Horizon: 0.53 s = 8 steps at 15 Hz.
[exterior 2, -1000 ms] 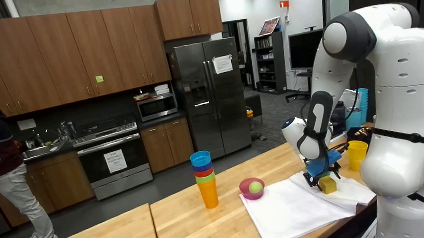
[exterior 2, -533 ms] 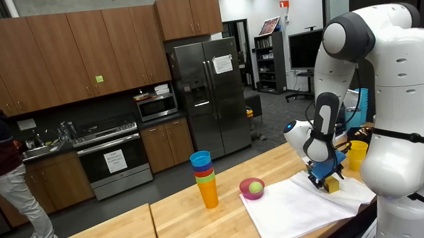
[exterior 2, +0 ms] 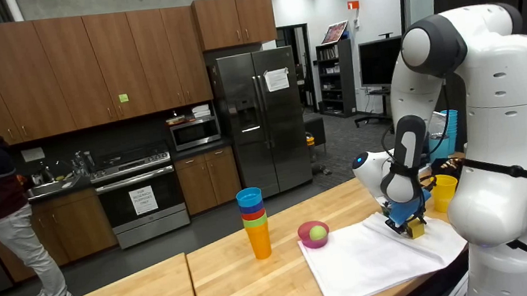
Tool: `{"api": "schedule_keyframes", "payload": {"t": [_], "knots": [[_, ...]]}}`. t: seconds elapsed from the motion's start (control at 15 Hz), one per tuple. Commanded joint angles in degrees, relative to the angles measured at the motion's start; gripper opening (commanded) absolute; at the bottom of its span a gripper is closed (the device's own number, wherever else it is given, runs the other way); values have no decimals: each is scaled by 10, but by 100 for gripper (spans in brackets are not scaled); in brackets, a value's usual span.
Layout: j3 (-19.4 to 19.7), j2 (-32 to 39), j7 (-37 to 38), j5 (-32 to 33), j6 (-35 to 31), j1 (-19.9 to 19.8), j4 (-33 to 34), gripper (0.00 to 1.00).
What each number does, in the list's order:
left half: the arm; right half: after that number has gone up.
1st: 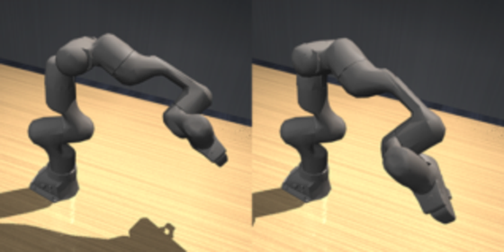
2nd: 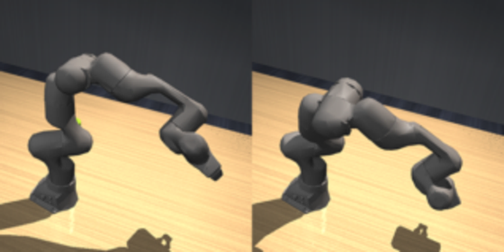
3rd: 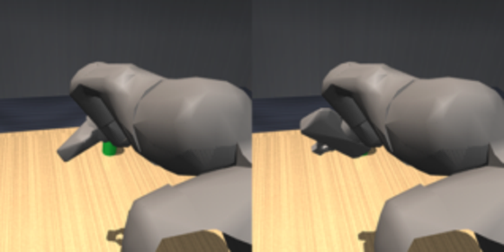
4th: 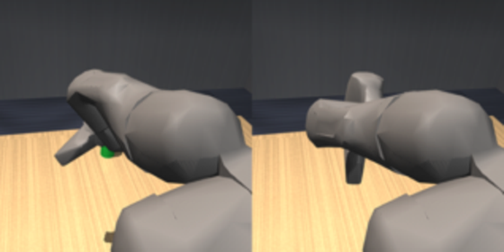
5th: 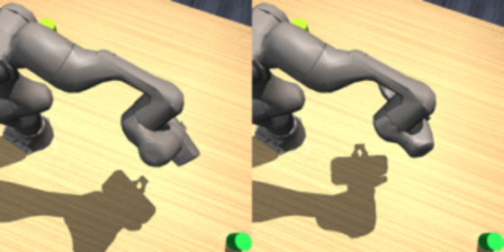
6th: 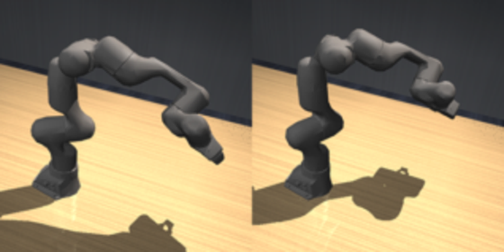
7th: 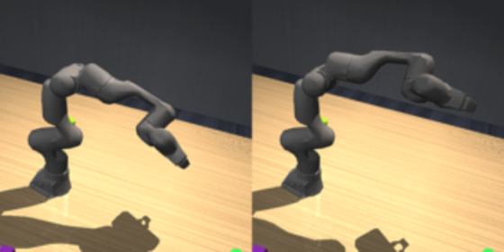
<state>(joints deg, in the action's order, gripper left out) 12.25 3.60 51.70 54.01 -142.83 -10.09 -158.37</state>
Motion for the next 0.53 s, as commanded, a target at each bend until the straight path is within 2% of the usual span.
{"api": "schedule_keyframes", "payload": {"t": [0.0, 0.47], "knots": [[3, -3, 19, 24, -4, -3, -10, 39], [0, -27, 7, 36, -7, -2, -11, 39]]}}
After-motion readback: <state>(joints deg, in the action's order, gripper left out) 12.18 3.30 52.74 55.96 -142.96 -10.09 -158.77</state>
